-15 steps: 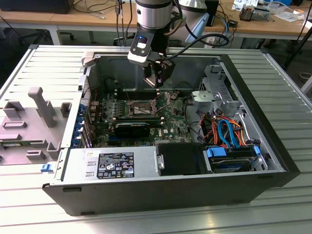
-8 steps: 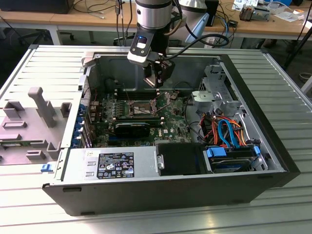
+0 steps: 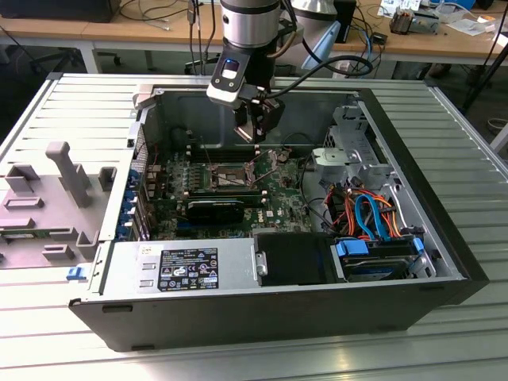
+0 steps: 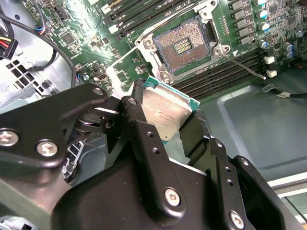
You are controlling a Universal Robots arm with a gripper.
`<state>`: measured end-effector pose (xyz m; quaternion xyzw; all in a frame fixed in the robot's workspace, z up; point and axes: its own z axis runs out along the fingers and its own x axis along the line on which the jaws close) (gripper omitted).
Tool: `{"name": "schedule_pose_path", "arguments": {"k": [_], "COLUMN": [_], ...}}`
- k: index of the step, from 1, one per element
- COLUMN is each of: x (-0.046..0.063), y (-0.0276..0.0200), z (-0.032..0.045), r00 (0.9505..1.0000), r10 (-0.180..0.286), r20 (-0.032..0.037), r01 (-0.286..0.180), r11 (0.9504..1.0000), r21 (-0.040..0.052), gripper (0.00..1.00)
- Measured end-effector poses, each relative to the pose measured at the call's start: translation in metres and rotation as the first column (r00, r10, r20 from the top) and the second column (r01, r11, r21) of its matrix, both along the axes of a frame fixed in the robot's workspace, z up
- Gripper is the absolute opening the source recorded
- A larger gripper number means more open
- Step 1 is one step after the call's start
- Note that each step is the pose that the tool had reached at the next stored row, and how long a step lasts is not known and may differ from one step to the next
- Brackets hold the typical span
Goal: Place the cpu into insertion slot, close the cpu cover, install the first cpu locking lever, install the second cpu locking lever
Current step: 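Place the cpu into insertion slot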
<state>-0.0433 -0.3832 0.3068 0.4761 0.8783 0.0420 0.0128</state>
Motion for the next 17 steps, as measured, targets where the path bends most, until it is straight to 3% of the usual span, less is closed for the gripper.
{"name": "schedule_pose_path", "arguments": {"k": [17], "x": [0.0], "y": [0.0], "z": [-0.0006], "r00": [0.9998], "r10": [-0.019], "r20": [0.0], "r01": [0.019], "r11": [0.9998], "r21": [0.0], "gripper": [0.55]}}
